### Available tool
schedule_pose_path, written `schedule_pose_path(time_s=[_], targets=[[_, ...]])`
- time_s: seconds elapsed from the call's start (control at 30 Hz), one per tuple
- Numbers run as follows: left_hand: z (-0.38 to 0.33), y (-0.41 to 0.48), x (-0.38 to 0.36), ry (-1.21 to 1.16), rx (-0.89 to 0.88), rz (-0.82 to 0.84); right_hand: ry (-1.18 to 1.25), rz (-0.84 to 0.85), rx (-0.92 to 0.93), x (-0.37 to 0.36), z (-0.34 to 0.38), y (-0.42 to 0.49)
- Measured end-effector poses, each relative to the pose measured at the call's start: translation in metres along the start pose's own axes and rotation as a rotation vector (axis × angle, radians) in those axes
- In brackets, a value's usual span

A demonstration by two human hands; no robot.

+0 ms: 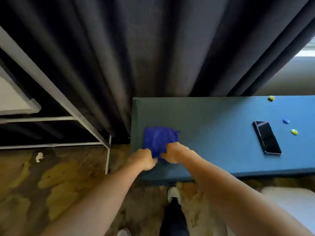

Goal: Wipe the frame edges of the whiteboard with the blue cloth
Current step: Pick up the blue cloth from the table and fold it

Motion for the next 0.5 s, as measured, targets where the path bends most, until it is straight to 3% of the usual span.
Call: schedule_pose_path(time_s=[0.17,0.23,0.3,0.4,0.5], targets=[[0.000,0.035,-0.023,-0.211,0.190,-0.427,0.283,-0.187,-0.130,-0.030,-0.025,0.043],[-0.001,0.052,-0.026,-0.311,0.245,-0.467,0.431,-0.251,-0.177,-0.030,-0.029,0.059],[-0.002,0.068,-0.022,-0.573,0.317,-0.414,0.725,-0.202,-0.300,-0.026,-0.038,0.071],[-0.012,0.081,-0.016,-1.045,0.446,-0.254,1.344,0.023,-0.437,-0.010,-0.050,0.080],[-0.021,0.073,0.002,-1.504,0.432,-0.096,1.588,0.146,-0.289,0.021,-0.048,0.078]])
Point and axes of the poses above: each hand's wrist, its own y-axis towards the middle knuckle, its own x-axis out of the back of the hand, z = x × y, the point moved 2 cm from there along y, towards the middle knuckle, and after that the axes turned 9 degrees about -y, right-handed, at the moved point
